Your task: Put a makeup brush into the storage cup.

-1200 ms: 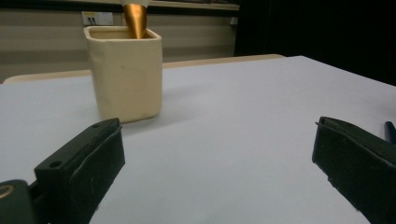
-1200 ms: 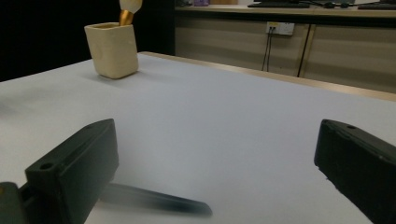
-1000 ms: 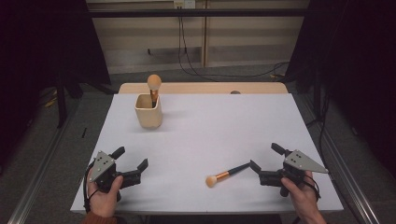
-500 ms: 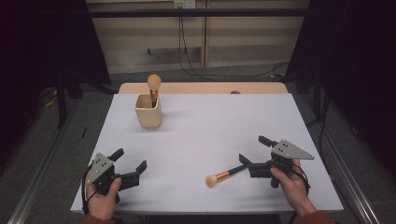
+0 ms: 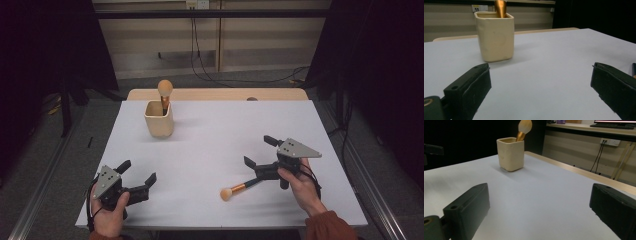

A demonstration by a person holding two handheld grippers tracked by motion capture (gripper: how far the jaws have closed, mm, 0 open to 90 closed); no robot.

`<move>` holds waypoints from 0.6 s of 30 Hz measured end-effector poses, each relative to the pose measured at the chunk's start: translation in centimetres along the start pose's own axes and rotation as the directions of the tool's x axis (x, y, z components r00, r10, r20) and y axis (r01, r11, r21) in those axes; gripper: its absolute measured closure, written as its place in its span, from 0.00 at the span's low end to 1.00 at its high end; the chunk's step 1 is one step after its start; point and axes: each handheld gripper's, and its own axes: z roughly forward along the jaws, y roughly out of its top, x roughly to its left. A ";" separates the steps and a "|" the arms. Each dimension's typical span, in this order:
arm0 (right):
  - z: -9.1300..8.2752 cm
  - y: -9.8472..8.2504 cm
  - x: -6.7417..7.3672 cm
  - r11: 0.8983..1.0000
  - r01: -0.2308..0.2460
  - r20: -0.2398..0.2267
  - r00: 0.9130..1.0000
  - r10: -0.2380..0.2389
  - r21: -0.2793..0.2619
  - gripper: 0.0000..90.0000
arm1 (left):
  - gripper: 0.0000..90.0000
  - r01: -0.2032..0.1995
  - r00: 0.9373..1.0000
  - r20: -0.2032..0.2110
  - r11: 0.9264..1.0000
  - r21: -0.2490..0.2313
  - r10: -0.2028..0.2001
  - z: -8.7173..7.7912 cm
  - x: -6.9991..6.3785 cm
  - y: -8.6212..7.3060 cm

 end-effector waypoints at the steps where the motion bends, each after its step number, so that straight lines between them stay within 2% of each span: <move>1: 0.2 0.2 0.1 1.000 0.005 -0.006 1.000 -0.005 0.008 0.01 | 0.03 0.004 1.000 0.002 1.000 0.000 -0.004 0.0 0.0 0.0; 7: 1.2 0.9 0.2 1.000 -0.005 -0.040 0.999 0.005 0.002 0.01 | 0.03 0.003 1.000 0.005 1.000 -0.001 -0.003 0.2 0.0 0.0; 11: 1.7 1.3 0.1 0.999 0.005 -0.060 0.998 -0.003 0.041 0.01 | 0.03 0.016 1.000 0.001 1.000 -0.005 -0.016 0.0 -0.1 0.0; 14: 2.0 1.6 0.0 0.998 0.016 -0.083 0.996 -0.011 0.062 0.01 | 0.03 0.009 1.000 -0.005 1.000 -0.004 -0.010 -0.2 -0.3 0.1; 17: 2.0 1.9 -0.2 0.996 0.009 -0.112 0.994 0.001 0.089 0.00 | 0.03 0.005 1.000 -0.004 1.000 -0.008 -0.005 -0.1 -0.3 0.1; 18: 2.0 2.1 -0.3 0.993 0.007 -0.128 0.992 0.008 0.114 0.00 | 0.03 0.004 1.000 -0.004 1.000 -0.006 -0.004 -0.1 -0.3 0.1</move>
